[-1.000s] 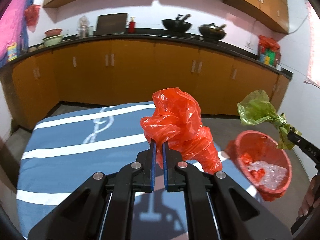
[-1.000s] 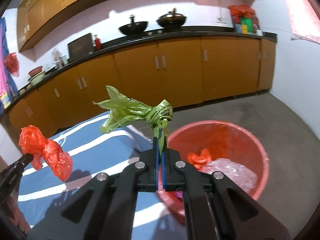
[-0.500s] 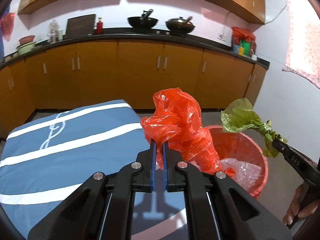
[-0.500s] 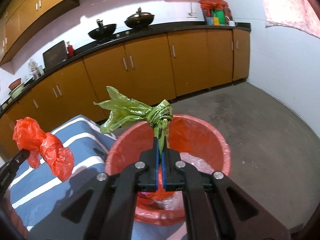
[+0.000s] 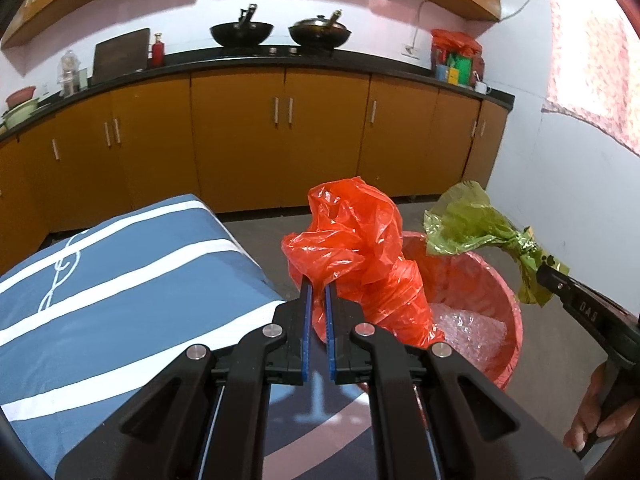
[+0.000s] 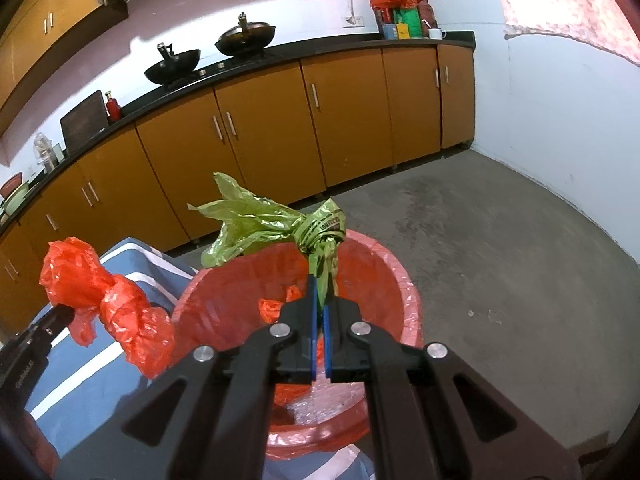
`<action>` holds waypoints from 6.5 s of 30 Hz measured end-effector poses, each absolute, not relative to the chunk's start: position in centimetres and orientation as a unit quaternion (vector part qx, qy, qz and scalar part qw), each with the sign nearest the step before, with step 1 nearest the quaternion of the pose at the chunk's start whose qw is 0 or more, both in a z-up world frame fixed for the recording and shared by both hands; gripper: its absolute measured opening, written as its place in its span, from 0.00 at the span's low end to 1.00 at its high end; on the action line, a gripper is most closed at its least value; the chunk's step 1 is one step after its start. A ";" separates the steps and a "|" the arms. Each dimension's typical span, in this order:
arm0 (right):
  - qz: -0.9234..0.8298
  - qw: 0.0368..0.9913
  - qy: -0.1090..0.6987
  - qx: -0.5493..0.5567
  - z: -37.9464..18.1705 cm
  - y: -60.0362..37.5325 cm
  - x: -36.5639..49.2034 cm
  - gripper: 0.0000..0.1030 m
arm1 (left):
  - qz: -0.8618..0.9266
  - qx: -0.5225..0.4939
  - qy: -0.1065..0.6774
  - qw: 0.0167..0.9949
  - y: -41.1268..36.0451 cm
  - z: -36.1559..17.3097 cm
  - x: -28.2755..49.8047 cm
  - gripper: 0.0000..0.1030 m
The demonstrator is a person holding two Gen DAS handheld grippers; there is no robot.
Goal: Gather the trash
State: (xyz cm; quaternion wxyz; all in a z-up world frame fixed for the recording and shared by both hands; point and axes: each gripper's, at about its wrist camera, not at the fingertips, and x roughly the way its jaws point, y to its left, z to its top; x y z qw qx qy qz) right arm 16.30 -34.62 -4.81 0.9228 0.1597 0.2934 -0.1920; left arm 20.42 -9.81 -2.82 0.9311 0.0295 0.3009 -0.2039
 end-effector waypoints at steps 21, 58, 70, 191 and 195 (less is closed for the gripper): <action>-0.177 0.923 0.293 0.174 -5.6 -35.5 16.8 0.26 | -0.227 0.049 0.320 0.919 -14.0 -4.9 21.5 0.47; -0.159 0.973 0.165 0.037 1.8 -25.2 6.1 0.96 | -0.116 0.023 0.206 0.971 0.9 0.8 10.0 0.98; -0.145 0.975 0.165 0.040 1.9 -22.2 2.0 0.96 | -0.068 0.013 0.187 0.980 4.1 0.8 5.6 0.98; -0.128 0.976 0.175 0.012 0.7 -19.1 -2.0 0.96 | -0.069 0.028 0.169 0.983 3.8 -0.2 1.1 0.98; -0.128 0.976 0.176 0.012 0.6 -19.2 -2.0 0.96 | -0.069 0.028 0.169 0.983 3.8 -0.2 1.1 0.98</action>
